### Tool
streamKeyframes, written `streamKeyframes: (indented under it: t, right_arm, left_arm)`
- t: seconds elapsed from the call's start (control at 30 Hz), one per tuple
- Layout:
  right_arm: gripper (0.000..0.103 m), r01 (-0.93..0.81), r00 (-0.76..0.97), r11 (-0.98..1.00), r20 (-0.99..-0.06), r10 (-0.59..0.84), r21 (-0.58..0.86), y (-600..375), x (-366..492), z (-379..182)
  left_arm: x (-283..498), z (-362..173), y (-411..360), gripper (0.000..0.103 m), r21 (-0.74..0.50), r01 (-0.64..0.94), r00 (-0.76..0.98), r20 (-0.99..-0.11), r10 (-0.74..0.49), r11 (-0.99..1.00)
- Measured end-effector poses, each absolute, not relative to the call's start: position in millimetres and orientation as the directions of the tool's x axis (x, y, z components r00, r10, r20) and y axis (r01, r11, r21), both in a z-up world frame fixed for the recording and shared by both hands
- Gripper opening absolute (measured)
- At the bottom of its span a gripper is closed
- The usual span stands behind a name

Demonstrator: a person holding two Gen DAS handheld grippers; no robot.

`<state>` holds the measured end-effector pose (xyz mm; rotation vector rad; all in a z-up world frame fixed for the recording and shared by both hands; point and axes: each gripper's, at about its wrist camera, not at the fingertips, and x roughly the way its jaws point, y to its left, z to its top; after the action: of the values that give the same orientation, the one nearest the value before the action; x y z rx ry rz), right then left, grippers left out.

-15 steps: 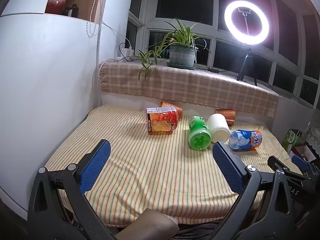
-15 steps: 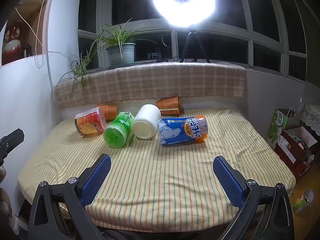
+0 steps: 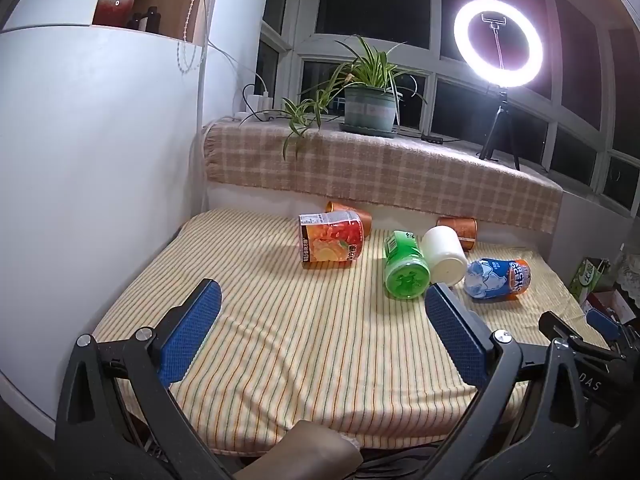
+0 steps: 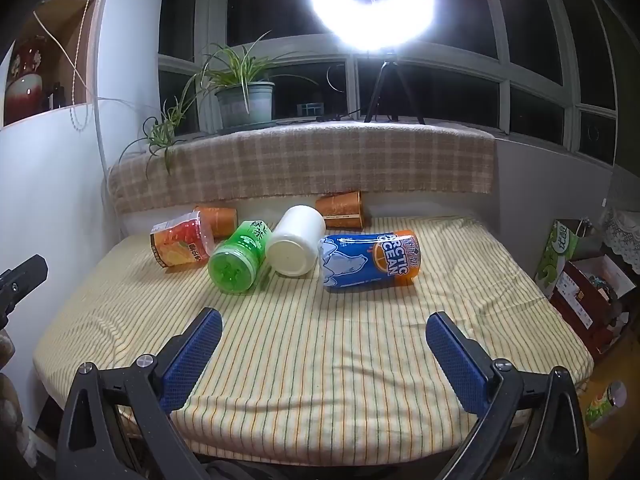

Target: Flip cup upright

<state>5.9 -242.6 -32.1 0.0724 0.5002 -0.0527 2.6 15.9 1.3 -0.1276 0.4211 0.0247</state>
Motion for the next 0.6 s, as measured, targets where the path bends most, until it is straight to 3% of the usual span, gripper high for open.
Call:
streamKeyframes:
  t: [0.6]
  right_arm:
    - [0.103,0.065,0.871,0.996,-0.49,-0.03,0.054,-242.7,7.5,-32.6]
  left_arm:
    - [3.4,-2.4,12.5,0.103,-0.11,-0.056,0.912,-0.41,0.006,0.992]
